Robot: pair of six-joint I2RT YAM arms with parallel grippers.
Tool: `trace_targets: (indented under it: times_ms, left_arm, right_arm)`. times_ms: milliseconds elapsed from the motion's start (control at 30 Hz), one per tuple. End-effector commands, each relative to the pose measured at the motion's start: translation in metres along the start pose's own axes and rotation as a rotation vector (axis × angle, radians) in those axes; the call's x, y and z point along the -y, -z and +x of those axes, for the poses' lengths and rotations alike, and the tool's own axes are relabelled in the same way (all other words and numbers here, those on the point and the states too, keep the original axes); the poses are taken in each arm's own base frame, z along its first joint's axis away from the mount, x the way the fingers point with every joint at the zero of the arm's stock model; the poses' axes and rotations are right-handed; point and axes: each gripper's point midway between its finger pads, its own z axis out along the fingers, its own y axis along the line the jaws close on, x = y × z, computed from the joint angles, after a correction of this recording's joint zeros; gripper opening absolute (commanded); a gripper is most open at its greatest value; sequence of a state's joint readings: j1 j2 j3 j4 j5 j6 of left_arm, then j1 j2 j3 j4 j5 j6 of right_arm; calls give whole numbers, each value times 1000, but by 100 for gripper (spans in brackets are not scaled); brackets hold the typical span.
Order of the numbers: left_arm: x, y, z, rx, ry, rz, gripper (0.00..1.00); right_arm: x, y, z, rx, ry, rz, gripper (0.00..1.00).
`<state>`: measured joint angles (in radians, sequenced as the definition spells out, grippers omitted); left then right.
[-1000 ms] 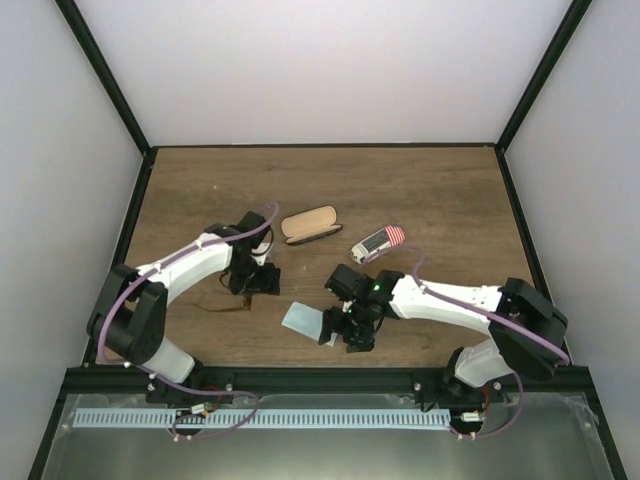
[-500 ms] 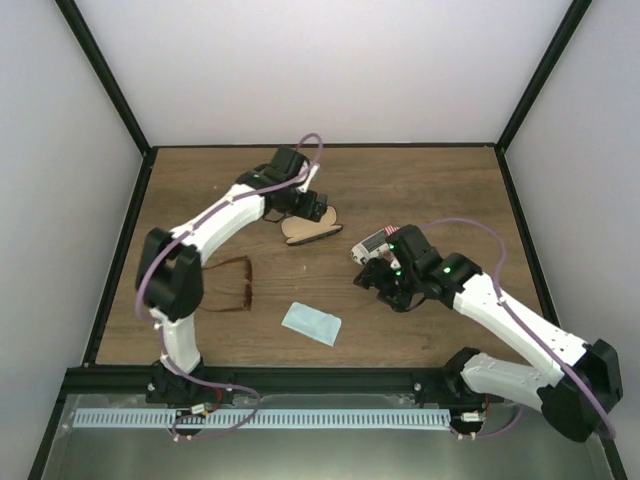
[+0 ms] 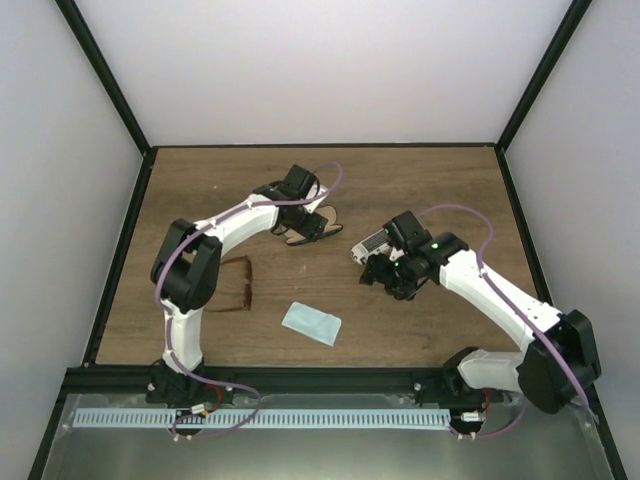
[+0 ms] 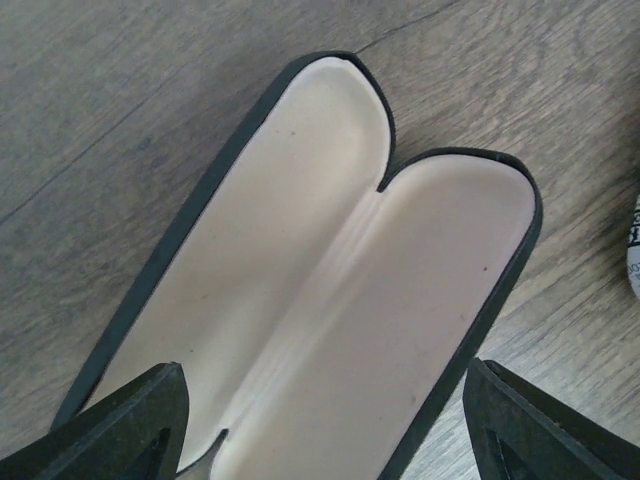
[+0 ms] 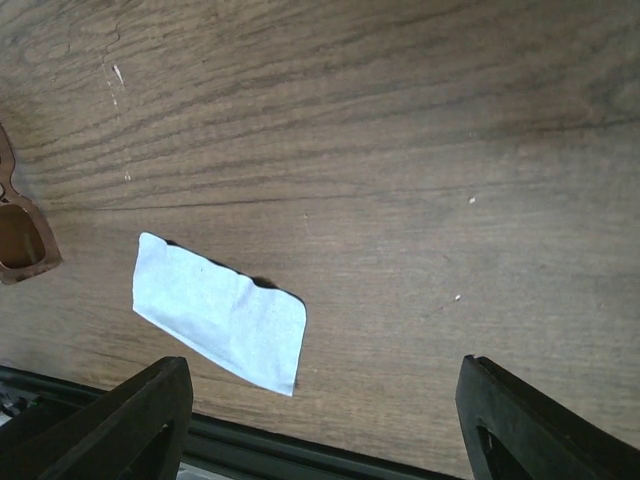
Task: Organize the sunglasses
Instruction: Move the sunglasses case at the center of the board.
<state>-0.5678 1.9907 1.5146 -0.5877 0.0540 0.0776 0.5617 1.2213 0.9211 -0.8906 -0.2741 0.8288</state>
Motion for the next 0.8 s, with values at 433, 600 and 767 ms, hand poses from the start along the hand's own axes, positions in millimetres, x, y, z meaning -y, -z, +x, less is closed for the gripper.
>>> trace_targets:
  times_ms: [433, 600, 767]
  left_arm:
    - [29, -15, 17, -38, -127, 31, 62]
    - [22, -30, 28, -71, -125, -19, 48]
    - [23, -33, 33, -77, -121, -20, 37]
  right_arm:
    - [13, 6, -27, 17, 129, 47, 75]
    - [13, 7, -29, 21, 140, 38, 75]
    - [12, 4, -29, 17, 146, 35, 75]
